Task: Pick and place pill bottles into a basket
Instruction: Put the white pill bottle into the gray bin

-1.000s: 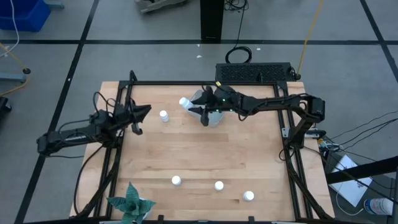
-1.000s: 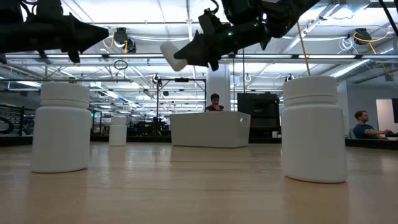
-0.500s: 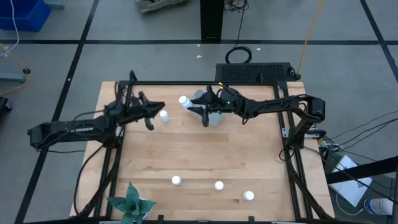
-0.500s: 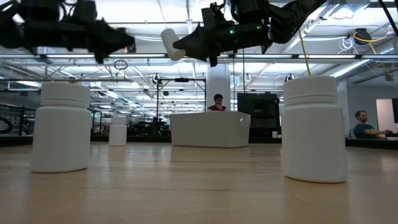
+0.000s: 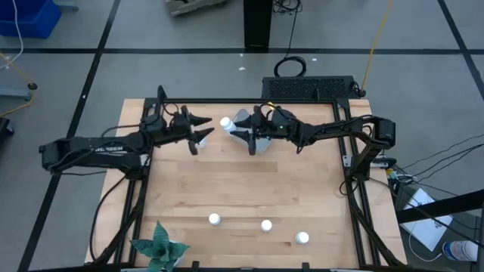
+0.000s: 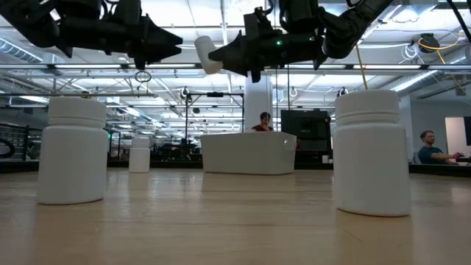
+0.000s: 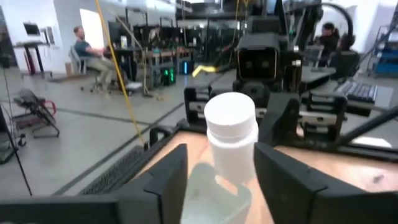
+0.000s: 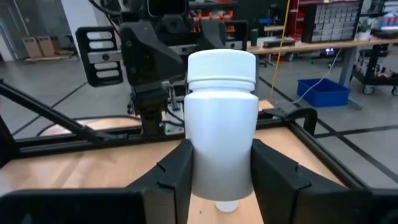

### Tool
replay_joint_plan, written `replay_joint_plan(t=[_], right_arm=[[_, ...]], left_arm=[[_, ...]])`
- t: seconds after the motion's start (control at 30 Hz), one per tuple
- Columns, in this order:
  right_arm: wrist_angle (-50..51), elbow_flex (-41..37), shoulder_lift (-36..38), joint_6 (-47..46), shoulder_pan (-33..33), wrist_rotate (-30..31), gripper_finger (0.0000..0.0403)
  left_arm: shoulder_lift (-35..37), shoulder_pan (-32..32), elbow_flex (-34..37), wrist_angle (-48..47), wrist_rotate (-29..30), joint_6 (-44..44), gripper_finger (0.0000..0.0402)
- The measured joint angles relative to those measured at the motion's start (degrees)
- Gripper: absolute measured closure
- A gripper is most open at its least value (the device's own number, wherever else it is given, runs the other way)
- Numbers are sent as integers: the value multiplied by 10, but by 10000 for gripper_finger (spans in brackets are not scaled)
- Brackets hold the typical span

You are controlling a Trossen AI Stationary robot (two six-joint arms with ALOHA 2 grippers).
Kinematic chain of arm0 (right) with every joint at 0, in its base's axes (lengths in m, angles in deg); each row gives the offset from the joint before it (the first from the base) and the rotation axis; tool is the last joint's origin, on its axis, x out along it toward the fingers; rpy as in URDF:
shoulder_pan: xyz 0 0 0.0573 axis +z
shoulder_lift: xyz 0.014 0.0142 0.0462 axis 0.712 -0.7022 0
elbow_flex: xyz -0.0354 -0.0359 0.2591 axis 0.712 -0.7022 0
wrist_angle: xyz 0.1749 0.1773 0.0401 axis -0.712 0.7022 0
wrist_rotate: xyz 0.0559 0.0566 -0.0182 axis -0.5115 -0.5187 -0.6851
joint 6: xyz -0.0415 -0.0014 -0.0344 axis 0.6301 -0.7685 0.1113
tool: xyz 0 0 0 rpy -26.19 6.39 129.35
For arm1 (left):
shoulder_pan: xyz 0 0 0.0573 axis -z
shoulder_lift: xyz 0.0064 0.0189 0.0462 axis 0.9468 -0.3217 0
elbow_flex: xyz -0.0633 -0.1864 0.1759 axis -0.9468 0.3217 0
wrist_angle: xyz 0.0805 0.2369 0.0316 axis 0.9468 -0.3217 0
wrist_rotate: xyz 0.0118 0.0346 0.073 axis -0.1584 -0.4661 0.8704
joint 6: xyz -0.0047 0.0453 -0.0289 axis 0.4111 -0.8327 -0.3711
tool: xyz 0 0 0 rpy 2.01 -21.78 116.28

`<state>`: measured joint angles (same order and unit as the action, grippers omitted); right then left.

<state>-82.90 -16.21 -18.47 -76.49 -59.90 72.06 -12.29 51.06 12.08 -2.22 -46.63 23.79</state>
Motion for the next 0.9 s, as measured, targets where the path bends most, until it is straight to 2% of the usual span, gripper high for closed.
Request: replay_joint_plan(t=[0.23, 0.6, 0.9], right_arm=[[-15, 0, 0, 0, 0, -1, 284], [-28, 0, 0, 0, 0, -1, 285], [-48, 0, 0, 1, 8, -1, 285]], left_arm=[[-40, 0, 0, 83, -27, 7, 160], [-114, 1, 0, 207, -64, 40, 158], [-124, 1, 0, 229, -66, 54, 158]])
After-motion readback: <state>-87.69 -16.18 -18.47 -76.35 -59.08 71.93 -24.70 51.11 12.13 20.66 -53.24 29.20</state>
